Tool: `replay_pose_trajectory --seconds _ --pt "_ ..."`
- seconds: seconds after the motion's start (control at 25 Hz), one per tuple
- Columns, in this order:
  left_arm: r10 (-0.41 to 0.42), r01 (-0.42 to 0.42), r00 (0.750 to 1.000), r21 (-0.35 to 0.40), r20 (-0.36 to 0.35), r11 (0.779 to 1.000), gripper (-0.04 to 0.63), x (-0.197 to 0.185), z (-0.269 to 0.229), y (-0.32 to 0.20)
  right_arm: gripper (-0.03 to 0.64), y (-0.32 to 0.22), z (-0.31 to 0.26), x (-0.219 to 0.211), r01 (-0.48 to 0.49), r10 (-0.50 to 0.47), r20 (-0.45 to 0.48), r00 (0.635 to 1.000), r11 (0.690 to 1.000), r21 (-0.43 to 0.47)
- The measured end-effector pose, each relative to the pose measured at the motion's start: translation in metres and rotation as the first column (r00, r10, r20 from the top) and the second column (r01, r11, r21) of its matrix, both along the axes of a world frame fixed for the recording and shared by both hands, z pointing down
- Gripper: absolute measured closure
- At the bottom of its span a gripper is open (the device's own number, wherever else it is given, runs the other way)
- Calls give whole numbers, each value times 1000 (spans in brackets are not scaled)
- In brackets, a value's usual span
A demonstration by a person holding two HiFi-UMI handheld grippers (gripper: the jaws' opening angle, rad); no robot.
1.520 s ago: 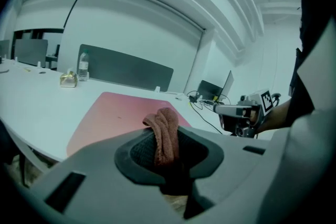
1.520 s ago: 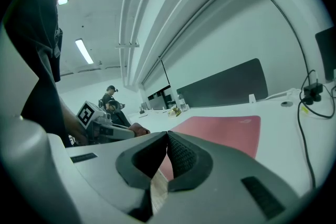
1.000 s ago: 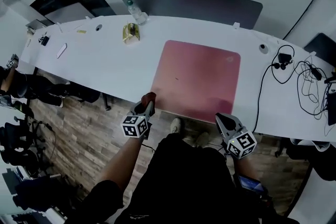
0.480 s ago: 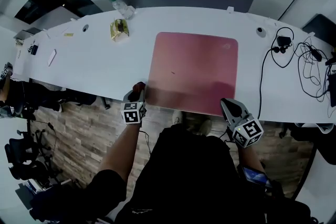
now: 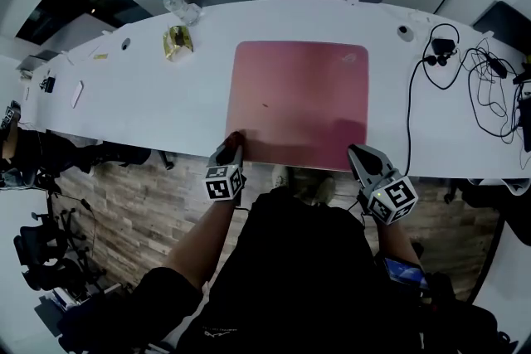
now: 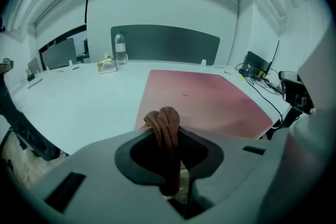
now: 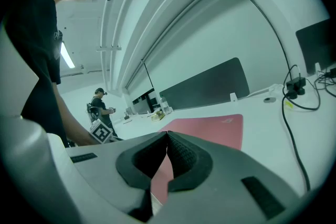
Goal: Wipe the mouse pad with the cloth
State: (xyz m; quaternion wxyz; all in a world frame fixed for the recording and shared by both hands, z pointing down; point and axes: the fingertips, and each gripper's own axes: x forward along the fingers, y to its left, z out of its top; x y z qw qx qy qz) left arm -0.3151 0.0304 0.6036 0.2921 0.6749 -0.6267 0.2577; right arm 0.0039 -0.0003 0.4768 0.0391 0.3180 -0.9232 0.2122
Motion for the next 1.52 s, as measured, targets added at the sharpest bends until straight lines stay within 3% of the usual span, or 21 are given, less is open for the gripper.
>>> replay_pose_trajectory --seconds 0.4,0.76,1.0,1.2,1.52 --pt "87 -85 989 21 -116 996 509 90 3 -3 591 17 4 43 -56 56 5 998 998 1" --pt "229 -231 949 16 -216 973 509 182 1 -9 591 32 8 76 -116 116 10 993 993 -8" --pt "318 -327 902 18 -293 945 509 240 0 -17 591 40 9 95 -168 168 2 986 986 -14" --pt "406 -419 852 34 -331 907 509 291 -1 -21 591 43 11 110 -206 206 1 979 978 -17" --pt "508 -541 744 54 -434 839 509 368 -2 -11 591 48 14 135 -276 275 -7 961 961 -25"
